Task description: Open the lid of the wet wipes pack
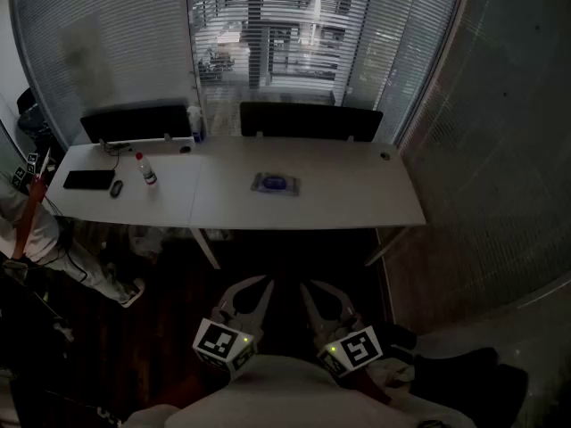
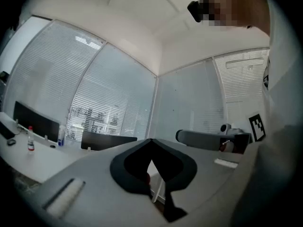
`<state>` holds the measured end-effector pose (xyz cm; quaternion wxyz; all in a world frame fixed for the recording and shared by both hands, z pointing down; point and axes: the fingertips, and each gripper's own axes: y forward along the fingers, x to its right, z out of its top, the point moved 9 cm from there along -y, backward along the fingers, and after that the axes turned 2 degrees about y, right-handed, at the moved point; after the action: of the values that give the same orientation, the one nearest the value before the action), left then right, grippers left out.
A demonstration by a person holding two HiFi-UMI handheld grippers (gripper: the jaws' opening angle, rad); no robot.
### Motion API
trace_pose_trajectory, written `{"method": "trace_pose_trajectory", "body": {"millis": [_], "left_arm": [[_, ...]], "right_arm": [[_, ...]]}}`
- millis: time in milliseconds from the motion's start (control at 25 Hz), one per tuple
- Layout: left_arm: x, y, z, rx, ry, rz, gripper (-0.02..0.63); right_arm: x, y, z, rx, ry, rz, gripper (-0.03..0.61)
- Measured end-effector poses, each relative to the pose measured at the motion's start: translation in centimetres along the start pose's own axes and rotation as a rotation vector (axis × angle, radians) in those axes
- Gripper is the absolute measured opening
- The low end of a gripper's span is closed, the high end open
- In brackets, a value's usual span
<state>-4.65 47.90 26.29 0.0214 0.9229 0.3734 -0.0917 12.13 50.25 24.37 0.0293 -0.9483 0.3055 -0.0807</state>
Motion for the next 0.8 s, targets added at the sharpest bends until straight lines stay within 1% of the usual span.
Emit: {"method": "trace_pose_trajectory", "body": {"millis": [160, 280, 440, 600, 800], "left_arm": [[-0.2, 0.1, 0.4, 0.002, -0.007, 0.005, 0.003], [-0.5, 0.2, 0.7, 0.003, -0.009, 0.015, 0.003], [-0.6, 0.5, 0.2, -0.002, -0.004, 0.004, 0.003], [-0.3, 1.0, 0.1, -0.018, -0.007, 0.012, 0.003], [0.3, 2.0, 0.7, -0.042, -0.002, 0.025, 0.003]], "right_arm": [[0.2, 0.4, 0.3, -0.002, 0.003, -0.004, -0.002], [0.4, 0.7, 0.1, -0.004, 0.035, -0.008, 0.000], [0.7, 0.8, -0.1, -0.001, 0.044, -0.008, 0.002], [1.3, 0.5, 0.1, 0.008, 0.047, -0.005, 0.000], [2.3, 0.2, 0.3, 0.008, 0.058, 0.002, 0.002]]}}
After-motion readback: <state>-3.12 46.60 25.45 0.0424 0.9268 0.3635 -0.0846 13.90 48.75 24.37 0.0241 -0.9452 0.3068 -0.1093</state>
